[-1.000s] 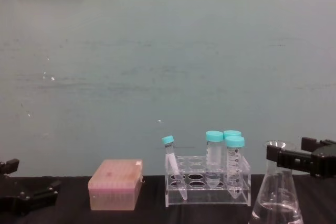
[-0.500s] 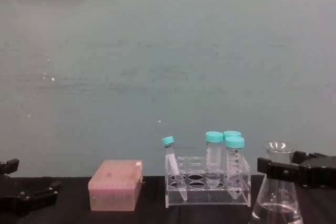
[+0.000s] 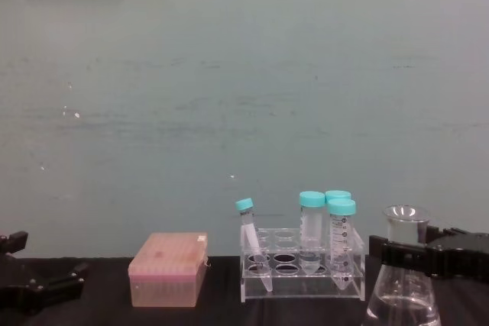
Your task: Pick up the beaker with the right gripper, shake it three times, and then put it down.
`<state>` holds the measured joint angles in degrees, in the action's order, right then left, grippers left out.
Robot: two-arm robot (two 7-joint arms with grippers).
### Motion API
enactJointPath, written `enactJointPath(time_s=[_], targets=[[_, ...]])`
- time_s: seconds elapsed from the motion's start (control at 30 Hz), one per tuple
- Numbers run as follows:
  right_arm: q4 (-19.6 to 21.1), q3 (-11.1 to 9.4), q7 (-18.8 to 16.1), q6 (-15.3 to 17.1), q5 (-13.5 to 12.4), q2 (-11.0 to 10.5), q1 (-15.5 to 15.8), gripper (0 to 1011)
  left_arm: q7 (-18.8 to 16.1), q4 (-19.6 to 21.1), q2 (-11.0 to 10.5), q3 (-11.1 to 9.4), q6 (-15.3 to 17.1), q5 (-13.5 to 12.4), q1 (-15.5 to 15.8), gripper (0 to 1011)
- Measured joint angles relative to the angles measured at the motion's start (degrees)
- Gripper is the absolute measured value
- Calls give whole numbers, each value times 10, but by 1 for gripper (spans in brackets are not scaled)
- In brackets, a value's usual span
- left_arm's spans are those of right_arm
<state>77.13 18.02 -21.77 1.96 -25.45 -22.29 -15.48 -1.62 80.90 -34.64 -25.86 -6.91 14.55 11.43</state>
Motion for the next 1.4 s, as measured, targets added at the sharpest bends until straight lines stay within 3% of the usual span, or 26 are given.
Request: enactJointPath(time_s=[0.5, 0.9, 1.4], targets=[[-28, -1, -24, -8, -4, 11, -14, 1000, 0, 0, 0, 0, 0, 0, 0, 1000], [-27, -2, -23, -8, -4, 11, -14, 977, 0, 0, 0, 0, 0, 0, 0, 1000], [-26, -2, -23, -8, -5, 11, -13, 568, 0, 0, 0, 0, 0, 0, 0, 1000]])
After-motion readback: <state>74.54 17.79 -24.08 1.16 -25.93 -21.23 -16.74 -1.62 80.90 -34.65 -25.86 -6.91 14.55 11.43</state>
